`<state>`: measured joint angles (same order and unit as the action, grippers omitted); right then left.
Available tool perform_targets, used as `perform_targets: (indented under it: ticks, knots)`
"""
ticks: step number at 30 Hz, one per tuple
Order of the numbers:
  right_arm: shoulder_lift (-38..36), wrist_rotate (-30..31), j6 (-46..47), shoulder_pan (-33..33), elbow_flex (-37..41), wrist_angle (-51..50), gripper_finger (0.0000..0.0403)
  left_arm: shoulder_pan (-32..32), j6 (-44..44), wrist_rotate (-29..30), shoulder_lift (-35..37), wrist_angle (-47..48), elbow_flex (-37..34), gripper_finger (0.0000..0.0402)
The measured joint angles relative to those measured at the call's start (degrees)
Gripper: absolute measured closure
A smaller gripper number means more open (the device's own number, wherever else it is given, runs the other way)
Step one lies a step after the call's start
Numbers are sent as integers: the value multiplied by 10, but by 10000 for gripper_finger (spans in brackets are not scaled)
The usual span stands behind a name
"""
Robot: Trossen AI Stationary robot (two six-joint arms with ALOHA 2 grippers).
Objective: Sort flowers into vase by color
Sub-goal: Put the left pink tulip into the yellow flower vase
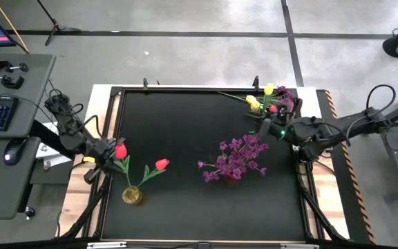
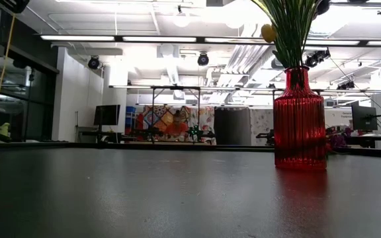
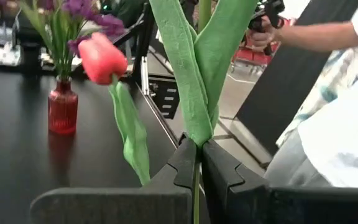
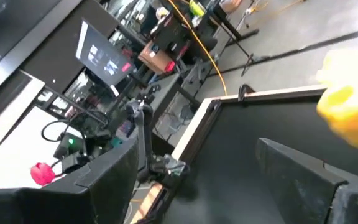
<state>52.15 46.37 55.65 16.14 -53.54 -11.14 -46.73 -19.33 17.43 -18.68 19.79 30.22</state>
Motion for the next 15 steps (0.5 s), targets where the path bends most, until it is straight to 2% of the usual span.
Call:
perform_targets:
  ticks: [4, 11, 15]
  knots:
    - [19, -21, 13, 0, 0, 1, 91, -8, 35, -3, 0, 15, 14, 401]
    - [34, -47, 30, 0, 0, 2, 91, -18, 22, -28, 0, 104, 80, 401]
    - [34, -48, 29, 0, 0, 2, 91, -18, 15, -34, -2, 115, 77, 401]
